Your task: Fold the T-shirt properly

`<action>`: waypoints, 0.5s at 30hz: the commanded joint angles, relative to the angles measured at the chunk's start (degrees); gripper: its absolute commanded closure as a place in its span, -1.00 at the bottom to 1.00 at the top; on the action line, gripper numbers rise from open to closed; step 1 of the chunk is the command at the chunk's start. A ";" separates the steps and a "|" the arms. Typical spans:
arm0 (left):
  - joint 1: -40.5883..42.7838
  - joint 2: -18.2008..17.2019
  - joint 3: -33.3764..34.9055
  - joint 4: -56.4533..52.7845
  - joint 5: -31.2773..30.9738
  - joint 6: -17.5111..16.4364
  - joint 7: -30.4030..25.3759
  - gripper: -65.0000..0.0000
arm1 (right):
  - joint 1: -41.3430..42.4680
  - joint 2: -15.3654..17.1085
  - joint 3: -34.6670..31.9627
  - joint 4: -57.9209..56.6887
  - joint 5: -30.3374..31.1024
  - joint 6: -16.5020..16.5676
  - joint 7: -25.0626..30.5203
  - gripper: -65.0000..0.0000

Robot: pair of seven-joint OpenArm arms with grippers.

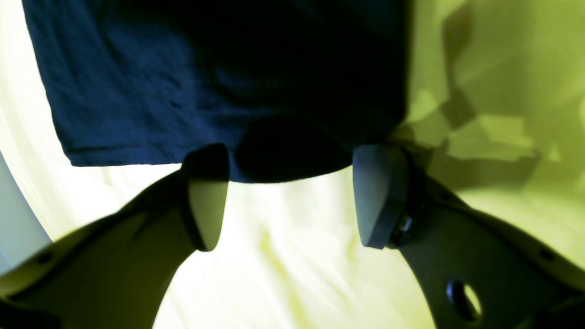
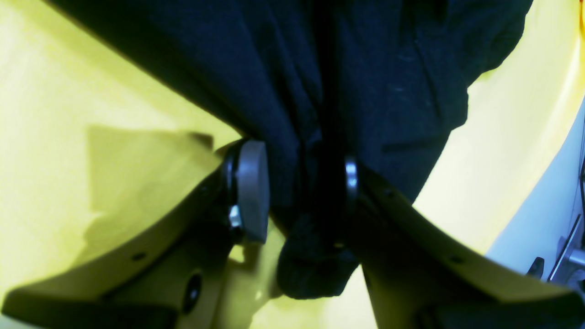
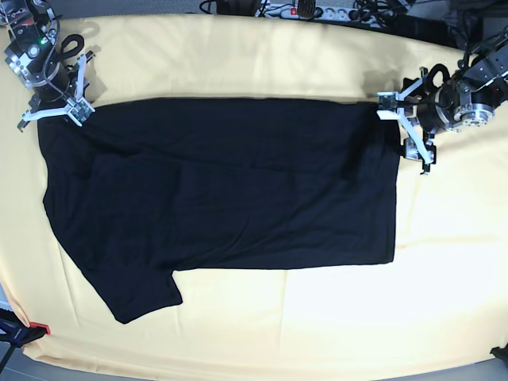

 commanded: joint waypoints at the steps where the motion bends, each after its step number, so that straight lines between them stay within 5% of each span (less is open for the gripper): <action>1: -0.46 -0.07 -0.33 0.26 0.39 0.55 -0.72 -0.31 | 0.44 0.96 0.37 0.35 -0.50 -0.57 -0.42 0.29; 3: -0.46 0.39 -0.33 0.74 1.68 0.92 -0.63 -0.08 | 1.20 0.96 0.37 0.37 -0.42 -1.05 -0.42 0.29; 8: -0.46 0.17 -0.33 4.02 3.58 2.16 2.47 0.96 | 1.38 0.96 0.37 0.37 -0.48 -3.78 -0.61 0.30; 12: -0.48 -0.81 -0.33 6.47 3.61 8.74 2.60 1.00 | 1.38 0.96 0.37 0.37 -0.52 -3.76 -1.05 0.32; 15: -0.61 -1.40 -0.33 6.86 3.54 10.05 2.60 1.00 | 1.38 0.98 0.37 0.37 -1.09 -3.72 -1.86 0.74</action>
